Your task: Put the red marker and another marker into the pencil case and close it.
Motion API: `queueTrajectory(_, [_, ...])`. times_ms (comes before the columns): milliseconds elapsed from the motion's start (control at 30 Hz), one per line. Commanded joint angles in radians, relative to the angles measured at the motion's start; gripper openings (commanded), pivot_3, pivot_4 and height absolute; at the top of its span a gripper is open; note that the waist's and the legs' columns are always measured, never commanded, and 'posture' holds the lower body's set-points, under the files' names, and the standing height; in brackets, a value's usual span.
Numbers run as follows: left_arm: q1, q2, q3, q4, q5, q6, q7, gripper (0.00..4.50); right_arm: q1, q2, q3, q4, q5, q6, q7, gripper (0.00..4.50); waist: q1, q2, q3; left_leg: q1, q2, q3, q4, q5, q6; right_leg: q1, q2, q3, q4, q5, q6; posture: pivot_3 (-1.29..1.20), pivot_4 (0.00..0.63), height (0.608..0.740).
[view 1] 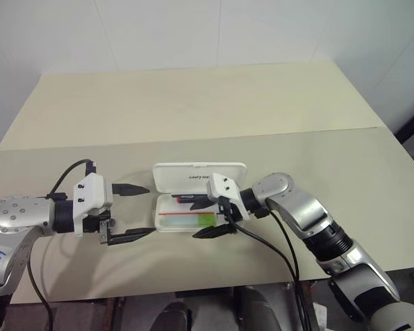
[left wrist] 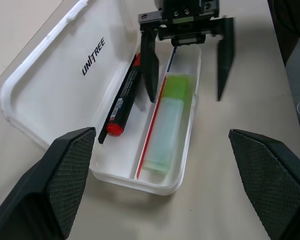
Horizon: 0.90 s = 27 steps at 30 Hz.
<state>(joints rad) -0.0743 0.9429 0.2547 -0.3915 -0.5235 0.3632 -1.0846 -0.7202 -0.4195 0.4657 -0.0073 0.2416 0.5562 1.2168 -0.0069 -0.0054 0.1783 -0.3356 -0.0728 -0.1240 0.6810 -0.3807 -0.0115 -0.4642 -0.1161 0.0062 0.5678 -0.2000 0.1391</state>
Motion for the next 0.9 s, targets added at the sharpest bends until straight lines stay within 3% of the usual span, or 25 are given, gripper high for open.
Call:
queueTrajectory(33, [-0.014, 0.000, 0.007, -0.022, 0.000, -0.017, 0.003, 4.50, -0.004, 0.014, -0.020, -0.019, 0.011, -0.017, -0.004, 4.45, 0.000, 0.000, 0.000, 0.000, 0.000, 0.000, 0.000, 0.000, 0.000, 0.000, 0.000, 0.000, 0.000, 0.000, 0.000, 0.00, 0.150, 0.740])
queueTrajectory(333, [-0.013, -0.003, 0.003, -0.021, 0.002, -0.021, 0.003, 4.50, -0.027, -0.027, -0.105, -0.070, 0.107, 0.063, 0.035, 4.45, 0.001, 0.000, 0.000, 0.000, 0.000, 0.000, 0.000, 0.000, 0.000, 0.000, 0.000, 0.000, 0.000, 0.000, 0.000, 0.00, 0.150, 0.740])
queueTrajectory(767, [-0.019, -0.020, -0.013, -0.005, 0.013, -0.045, 0.004, 4.50, -0.007, -0.248, -0.226, -0.147, 0.236, 0.127, 0.168, 4.45, 0.003, 0.000, 0.000, 0.000, 0.000, 0.001, 0.000, 0.000, 0.000, 0.000, 0.000, 0.000, -0.001, 0.000, 0.000, 0.00, 0.150, 0.740])
queueTrajectory(900, [0.006, -0.025, 0.008, -0.014, 0.012, -0.048, 0.009, 4.50, 0.005, -0.325, -0.282, -0.159, 0.254, 0.124, 0.177, 3.49, 0.005, 0.000, 0.000, 0.000, 0.000, 0.001, 0.000, -0.001, 0.001, 0.000, 0.000, 0.000, -0.001, 0.000, 0.000, 0.00, 0.150, 0.740])
